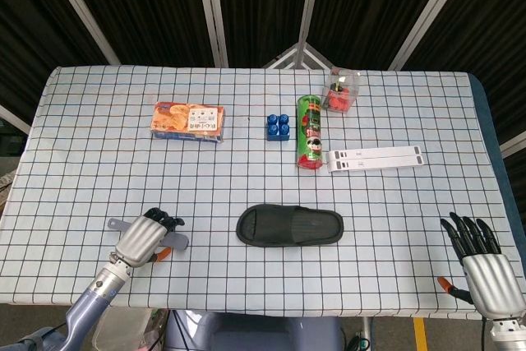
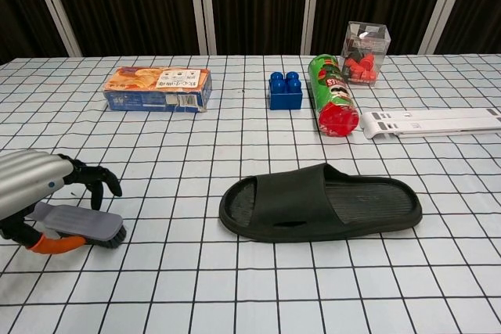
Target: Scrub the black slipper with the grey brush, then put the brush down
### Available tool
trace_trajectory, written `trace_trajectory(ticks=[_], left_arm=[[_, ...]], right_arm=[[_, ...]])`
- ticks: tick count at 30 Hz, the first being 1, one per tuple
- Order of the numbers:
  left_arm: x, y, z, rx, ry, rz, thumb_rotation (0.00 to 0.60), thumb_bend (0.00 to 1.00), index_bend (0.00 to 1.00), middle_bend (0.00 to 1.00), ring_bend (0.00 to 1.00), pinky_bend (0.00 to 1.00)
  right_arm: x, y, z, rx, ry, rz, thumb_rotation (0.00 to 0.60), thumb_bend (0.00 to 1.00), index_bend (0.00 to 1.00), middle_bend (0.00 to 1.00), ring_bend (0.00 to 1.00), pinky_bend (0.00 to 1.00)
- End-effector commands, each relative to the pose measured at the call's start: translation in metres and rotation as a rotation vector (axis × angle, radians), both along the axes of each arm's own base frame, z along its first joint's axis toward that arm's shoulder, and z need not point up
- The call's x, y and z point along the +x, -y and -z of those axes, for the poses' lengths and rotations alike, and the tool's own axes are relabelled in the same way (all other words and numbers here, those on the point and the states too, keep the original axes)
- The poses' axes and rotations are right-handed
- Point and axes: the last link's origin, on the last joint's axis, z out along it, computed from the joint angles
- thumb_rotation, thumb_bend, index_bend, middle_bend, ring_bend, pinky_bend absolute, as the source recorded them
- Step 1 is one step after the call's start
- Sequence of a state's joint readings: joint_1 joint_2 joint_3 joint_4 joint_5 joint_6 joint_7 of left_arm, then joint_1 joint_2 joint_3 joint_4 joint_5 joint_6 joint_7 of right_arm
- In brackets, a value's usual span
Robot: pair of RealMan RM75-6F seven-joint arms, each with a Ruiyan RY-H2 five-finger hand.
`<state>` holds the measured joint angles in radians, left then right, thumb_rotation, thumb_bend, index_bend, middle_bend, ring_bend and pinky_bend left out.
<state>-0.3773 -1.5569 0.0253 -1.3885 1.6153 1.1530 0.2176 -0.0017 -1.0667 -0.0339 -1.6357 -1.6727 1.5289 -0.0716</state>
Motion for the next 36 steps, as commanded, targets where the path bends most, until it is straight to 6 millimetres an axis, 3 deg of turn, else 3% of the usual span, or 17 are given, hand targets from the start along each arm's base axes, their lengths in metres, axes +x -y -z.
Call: trace_trajectory(ticks=[1, 7, 17, 28, 36], left_arm=[[0.0002, 0.0000, 0.0005, -0.002, 0.002, -0.002, 0.600, 0.32, 0.30, 0.44, 0.32, 0.26], [0.0006, 0.0006, 0.0018, -0.012, -0.004, -0.001, 0.600, 0.36, 0.31, 0.45, 0.33, 0.26], [-0.0006, -0.0012, 0.0045, -0.013, 0.008, -0.027, 0.600, 0.45, 0.36, 0.51, 0.39, 0.41], [-0.0032, -0.0034, 0.0062, -0.006, 0.004, -0.042, 0.600, 0.67, 0.41, 0.56, 0.45, 0.48], [-0.0016, -0.0053, 0.0027, 0.024, 0.024, -0.037, 0.600, 0.70, 0.42, 0.58, 0.47, 0.51]], right_arm=[[0.0000, 0.0000, -0.0001, -0.001, -0.001, 0.001, 0.600, 0.21, 0.00, 0.00, 0.00, 0.00], [-0.0001, 0.0004, 0.0005, 0.001, -0.005, 0.003, 0.600, 0.21, 0.00, 0.00, 0.00, 0.00], [-0.0011, 0.0013, -0.0002, 0.000, -0.004, 0.007, 0.600, 0.21, 0.00, 0.00, 0.00, 0.00], [-0.0009, 0.0015, 0.0003, 0.002, -0.001, 0.009, 0.600, 0.21, 0.00, 0.00, 0.00, 0.00], [0.0001, 0.0007, 0.0007, 0.006, 0.001, 0.007, 0.600, 0.21, 0.00, 0.00, 0.00, 0.00]])
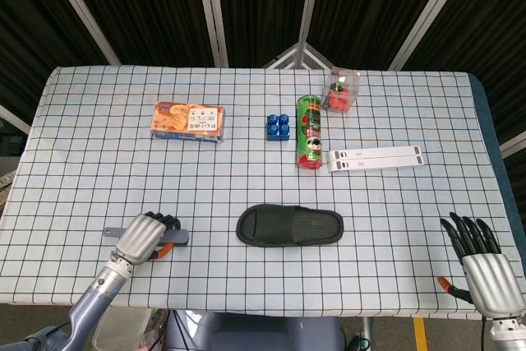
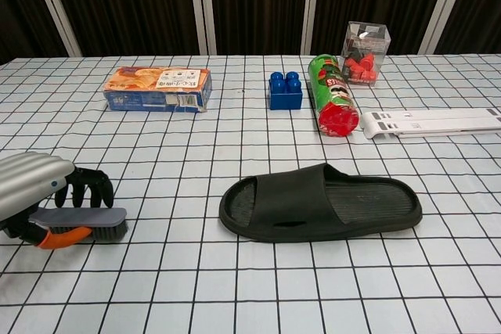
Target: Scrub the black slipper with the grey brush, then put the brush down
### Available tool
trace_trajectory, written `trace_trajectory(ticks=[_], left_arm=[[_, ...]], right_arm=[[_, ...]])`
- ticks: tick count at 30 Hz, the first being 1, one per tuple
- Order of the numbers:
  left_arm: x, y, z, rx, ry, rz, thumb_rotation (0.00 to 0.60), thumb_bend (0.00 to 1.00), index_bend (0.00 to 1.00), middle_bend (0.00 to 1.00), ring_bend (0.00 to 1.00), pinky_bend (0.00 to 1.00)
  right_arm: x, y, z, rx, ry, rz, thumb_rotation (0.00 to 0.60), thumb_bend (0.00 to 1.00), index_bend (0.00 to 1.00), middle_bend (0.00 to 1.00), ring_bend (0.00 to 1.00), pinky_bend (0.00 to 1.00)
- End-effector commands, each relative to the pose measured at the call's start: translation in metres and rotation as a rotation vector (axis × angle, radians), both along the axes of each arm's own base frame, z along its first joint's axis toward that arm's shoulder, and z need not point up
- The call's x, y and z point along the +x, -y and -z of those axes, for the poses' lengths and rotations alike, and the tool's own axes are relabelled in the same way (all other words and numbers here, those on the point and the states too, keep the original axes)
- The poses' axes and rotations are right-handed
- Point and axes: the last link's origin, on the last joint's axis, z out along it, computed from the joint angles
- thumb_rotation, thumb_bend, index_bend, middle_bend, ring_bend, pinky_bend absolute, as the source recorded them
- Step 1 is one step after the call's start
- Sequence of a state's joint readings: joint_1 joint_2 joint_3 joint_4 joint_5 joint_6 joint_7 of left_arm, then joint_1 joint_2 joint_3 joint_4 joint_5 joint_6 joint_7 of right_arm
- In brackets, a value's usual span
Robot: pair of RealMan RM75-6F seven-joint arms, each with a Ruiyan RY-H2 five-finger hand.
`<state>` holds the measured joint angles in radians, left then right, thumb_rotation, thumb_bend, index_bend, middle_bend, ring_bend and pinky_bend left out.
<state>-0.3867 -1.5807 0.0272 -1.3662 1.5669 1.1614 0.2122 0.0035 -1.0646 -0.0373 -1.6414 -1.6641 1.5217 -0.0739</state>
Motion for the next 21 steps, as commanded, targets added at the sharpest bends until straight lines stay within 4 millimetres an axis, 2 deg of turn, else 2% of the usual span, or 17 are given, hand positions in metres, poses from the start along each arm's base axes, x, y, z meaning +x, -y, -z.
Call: trace_trajectory(ticks=[1, 11, 17, 19, 21], left_arm=[[0.002, -0.001, -0.002, 0.018, 0.019, 0.003, 0.600, 0.70, 0.43, 0.59, 0.48, 0.51], [0.009, -0.009, -0.011, 0.094, 0.047, 0.046, 0.600, 0.75, 0.46, 0.61, 0.50, 0.54], [0.023, -0.027, -0.014, 0.128, 0.015, 0.095, 0.600, 0.76, 0.46, 0.62, 0.51, 0.54], [0.034, -0.036, -0.014, 0.132, 0.014, 0.118, 0.600, 0.76, 0.46, 0.62, 0.51, 0.54], [0.046, -0.045, -0.014, 0.135, 0.017, 0.143, 0.600, 0.77, 0.46, 0.62, 0.51, 0.54]], right_arm=[[0.000, 0.000, 0.000, 0.000, 0.001, -0.001, 0.600, 0.21, 0.00, 0.00, 0.00, 0.00], [0.001, 0.000, 0.001, 0.003, 0.002, -0.002, 0.600, 0.21, 0.00, 0.00, 0.00, 0.00], [0.000, 0.003, 0.001, -0.001, 0.004, -0.007, 0.600, 0.21, 0.00, 0.00, 0.00, 0.00], [0.002, 0.006, 0.004, 0.007, 0.002, -0.029, 0.600, 0.25, 0.00, 0.00, 0.00, 0.00], [0.006, 0.009, 0.010, 0.025, 0.010, -0.064, 0.600, 0.33, 0.00, 0.00, 0.00, 0.00]])
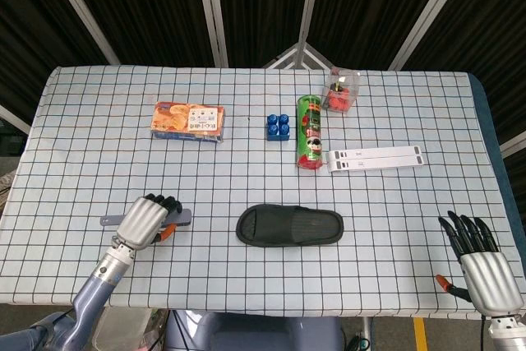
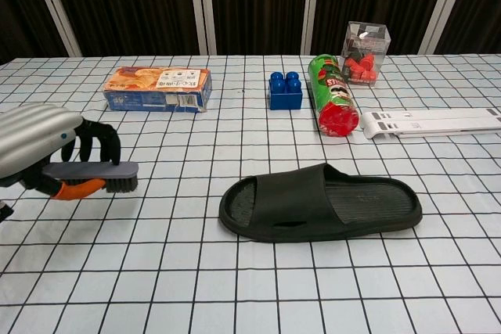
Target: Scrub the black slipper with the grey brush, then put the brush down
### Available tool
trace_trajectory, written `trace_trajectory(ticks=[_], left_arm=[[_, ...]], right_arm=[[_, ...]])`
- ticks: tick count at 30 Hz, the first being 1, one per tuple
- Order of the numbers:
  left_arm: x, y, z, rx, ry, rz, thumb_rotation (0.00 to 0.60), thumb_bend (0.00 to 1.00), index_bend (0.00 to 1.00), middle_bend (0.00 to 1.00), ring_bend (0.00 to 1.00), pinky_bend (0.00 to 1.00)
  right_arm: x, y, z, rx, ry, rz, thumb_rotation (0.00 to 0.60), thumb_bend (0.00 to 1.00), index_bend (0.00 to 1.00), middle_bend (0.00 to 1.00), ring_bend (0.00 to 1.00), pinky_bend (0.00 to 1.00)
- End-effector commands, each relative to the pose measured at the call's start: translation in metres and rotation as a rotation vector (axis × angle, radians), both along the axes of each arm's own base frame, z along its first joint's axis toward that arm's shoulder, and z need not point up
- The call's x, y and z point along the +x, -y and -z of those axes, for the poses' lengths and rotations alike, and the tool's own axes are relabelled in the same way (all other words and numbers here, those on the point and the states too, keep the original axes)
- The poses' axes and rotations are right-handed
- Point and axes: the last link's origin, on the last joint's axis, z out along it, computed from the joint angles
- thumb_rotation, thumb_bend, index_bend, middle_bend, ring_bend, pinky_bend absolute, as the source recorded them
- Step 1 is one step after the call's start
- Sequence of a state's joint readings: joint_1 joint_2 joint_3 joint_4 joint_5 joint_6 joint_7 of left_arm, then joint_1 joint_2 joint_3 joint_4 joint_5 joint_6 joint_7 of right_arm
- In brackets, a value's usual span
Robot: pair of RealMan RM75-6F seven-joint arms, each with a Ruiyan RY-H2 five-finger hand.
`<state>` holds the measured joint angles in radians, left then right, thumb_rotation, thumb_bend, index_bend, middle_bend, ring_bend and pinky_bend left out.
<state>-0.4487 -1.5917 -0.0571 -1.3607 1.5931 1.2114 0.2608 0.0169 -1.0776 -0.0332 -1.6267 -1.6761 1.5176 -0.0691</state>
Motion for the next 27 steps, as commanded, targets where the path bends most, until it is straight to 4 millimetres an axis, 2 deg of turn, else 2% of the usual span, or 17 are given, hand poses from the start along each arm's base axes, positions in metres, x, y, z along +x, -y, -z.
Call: trace_trajectory(ticks=[1, 5, 7, 11, 19, 27], left_arm=[[0.023, -0.016, 0.002, 0.004, 0.005, 0.043, 0.600, 0.76, 0.46, 0.62, 0.51, 0.54], [0.056, -0.033, 0.010, -0.007, 0.037, 0.093, 0.600, 0.76, 0.46, 0.62, 0.51, 0.54], [0.071, -0.041, 0.016, -0.015, 0.051, 0.107, 0.600, 0.76, 0.46, 0.62, 0.51, 0.54], [0.092, -0.049, 0.027, -0.025, 0.073, 0.116, 0.600, 0.76, 0.46, 0.62, 0.51, 0.54], [0.108, -0.053, 0.045, -0.035, 0.051, 0.158, 0.600, 0.76, 0.46, 0.62, 0.51, 0.54], [0.123, -0.052, 0.063, -0.062, 0.087, 0.201, 0.600, 0.76, 0.46, 0.62, 0.51, 0.54]], right_arm=[[0.006, 0.005, 0.009, 0.027, 0.010, -0.056, 0.600, 0.41, 0.00, 0.00, 0.00, 0.00], [0.022, 0.013, 0.034, 0.104, 0.008, -0.170, 0.600, 0.62, 0.00, 0.00, 0.00, 0.03], [0.036, 0.019, 0.052, 0.167, 0.016, -0.243, 0.600, 0.66, 0.00, 0.01, 0.00, 0.09], [0.057, 0.026, 0.079, 0.265, 0.030, -0.329, 0.600, 0.67, 0.00, 0.04, 0.02, 0.16], [0.081, 0.028, 0.110, 0.404, 0.035, -0.386, 0.600, 0.68, 0.00, 0.06, 0.05, 0.20], [0.099, 0.022, 0.142, 0.494, 0.032, -0.455, 0.600, 0.81, 0.00, 0.07, 0.06, 0.22]])
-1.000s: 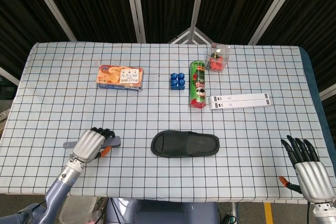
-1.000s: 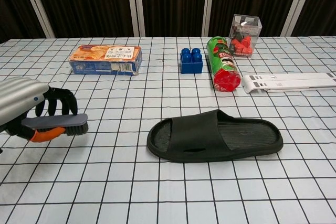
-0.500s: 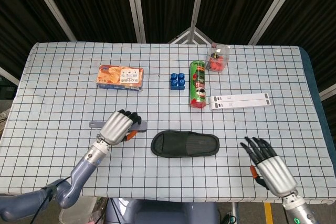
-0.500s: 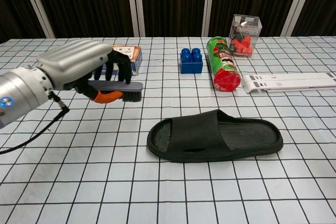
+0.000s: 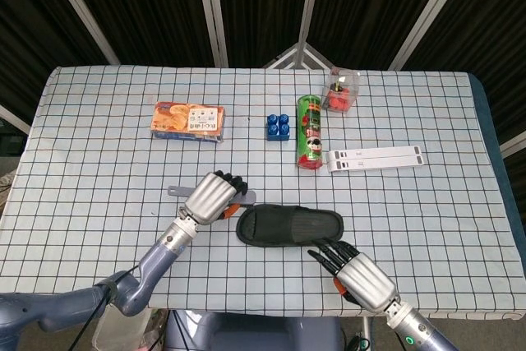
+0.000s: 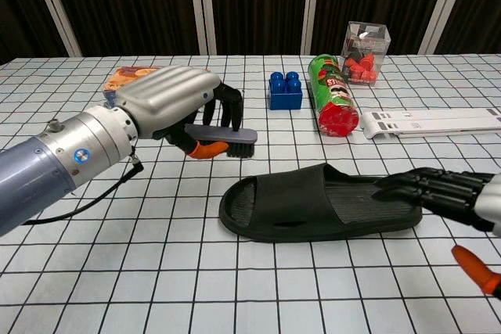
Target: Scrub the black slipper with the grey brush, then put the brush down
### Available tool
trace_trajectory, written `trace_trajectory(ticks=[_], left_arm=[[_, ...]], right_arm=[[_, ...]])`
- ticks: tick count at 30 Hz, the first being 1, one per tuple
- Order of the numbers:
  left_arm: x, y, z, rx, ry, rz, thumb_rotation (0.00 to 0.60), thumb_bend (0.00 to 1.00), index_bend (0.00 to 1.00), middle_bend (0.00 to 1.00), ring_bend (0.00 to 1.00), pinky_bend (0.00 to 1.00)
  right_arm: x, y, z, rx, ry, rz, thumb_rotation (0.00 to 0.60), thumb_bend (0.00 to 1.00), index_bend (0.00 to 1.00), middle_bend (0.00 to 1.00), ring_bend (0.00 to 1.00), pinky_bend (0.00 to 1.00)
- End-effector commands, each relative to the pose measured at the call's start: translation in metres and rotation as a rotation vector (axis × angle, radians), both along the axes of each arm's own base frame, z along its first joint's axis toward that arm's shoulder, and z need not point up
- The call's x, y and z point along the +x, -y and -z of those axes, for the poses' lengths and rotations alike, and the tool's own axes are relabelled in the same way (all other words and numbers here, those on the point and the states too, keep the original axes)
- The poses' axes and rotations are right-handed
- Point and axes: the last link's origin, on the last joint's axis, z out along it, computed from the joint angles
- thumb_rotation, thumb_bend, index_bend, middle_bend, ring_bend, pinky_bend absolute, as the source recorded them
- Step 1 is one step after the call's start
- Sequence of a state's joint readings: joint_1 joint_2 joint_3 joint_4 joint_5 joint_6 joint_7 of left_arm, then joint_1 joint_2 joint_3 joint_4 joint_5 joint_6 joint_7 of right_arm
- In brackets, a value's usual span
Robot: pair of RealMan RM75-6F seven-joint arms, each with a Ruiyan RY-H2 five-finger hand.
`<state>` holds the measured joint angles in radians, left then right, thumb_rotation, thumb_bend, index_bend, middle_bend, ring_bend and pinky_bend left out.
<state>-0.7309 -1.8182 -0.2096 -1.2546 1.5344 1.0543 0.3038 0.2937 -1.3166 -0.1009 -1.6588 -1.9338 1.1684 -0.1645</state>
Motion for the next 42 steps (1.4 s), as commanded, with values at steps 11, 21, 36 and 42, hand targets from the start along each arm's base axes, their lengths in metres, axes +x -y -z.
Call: trace_trajectory(ticks=[11, 21, 36, 42], left_arm=[[0.018, 0.001, 0.017, 0.004, 0.046, 0.052, 0.600, 0.77, 0.46, 0.62, 0.51, 0.54], [0.016, -0.008, 0.014, 0.017, 0.074, 0.033, 0.600, 0.77, 0.46, 0.62, 0.51, 0.54], [0.018, -0.012, 0.017, -0.046, 0.114, 0.002, 0.600, 0.77, 0.46, 0.62, 0.51, 0.54], [0.015, -0.014, 0.024, -0.098, 0.141, -0.030, 0.600, 0.77, 0.46, 0.62, 0.51, 0.54]], right_arm=[[0.028, 0.015, 0.040, 0.086, 0.063, -0.077, 0.600, 0.83, 0.00, 0.07, 0.06, 0.21], [0.039, 0.028, 0.053, 0.109, 0.082, -0.087, 0.600, 0.84, 0.00, 0.07, 0.06, 0.16], [0.039, 0.027, 0.068, 0.175, 0.182, -0.102, 0.600, 0.92, 0.00, 0.07, 0.06, 0.11], [0.034, 0.032, 0.069, 0.193, 0.253, -0.098, 0.600, 0.94, 0.00, 0.09, 0.06, 0.10]])
